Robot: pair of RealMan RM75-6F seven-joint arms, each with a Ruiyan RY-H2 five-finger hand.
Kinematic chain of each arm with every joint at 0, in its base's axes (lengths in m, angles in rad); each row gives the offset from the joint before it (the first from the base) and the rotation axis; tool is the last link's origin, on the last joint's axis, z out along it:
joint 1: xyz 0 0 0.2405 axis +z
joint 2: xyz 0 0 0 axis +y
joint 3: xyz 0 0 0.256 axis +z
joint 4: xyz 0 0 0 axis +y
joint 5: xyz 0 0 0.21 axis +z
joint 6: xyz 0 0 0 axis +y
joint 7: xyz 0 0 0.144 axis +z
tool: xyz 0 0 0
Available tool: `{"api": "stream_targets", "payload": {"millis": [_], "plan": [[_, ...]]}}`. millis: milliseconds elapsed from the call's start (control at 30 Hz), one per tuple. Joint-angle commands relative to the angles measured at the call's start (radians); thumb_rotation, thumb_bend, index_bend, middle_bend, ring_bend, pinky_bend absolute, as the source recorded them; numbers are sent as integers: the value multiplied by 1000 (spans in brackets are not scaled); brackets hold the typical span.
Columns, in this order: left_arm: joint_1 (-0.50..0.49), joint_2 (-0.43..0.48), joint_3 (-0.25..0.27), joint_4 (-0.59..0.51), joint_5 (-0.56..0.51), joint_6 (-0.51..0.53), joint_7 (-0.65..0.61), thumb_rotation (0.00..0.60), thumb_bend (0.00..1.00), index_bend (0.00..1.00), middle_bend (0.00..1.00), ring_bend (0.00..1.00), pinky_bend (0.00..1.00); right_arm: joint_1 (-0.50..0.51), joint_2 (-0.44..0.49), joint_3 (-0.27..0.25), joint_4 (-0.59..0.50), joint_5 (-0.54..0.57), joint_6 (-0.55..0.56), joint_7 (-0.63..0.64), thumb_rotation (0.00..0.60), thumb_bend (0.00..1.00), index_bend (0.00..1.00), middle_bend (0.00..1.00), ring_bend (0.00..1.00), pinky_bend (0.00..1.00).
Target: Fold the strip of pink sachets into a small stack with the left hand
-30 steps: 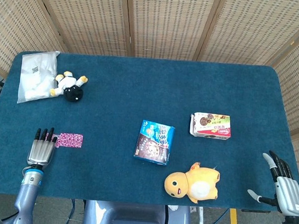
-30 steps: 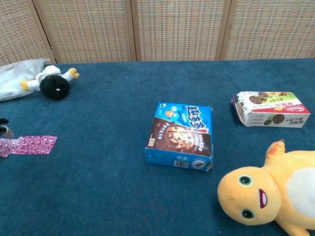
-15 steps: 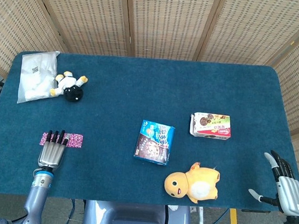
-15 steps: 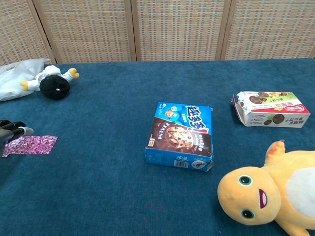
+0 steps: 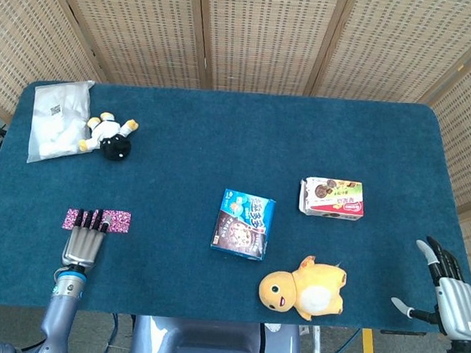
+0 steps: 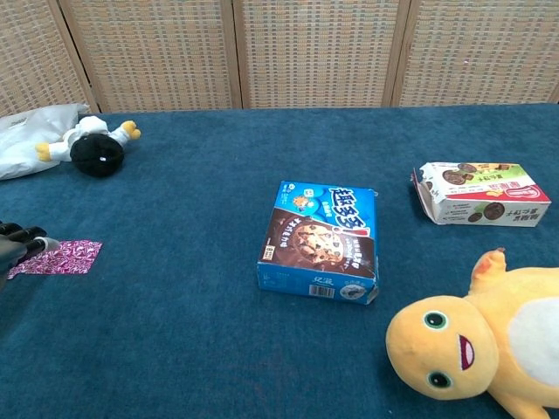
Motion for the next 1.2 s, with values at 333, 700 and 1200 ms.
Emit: {"api": "stream_targets", "payload": {"millis": [333,700,1200], "plan": [[-24,-19,3,-6,-50,23,56,600,960,21,0,0,0,0,2,0,-1,-2,2,5,600,105,43,0,0,0],[-46,-39,9,-17,-100,48,111,600,964,32,0,0,0,-1,3,0,-2,-4,5,11,600,105,43,0,0,0],[-59,-56,38,-39,-101,72,127,600,964,37,0,0,0,-1,5,0,-1,-4,4,15,600,105,43,0,0,0]]}}
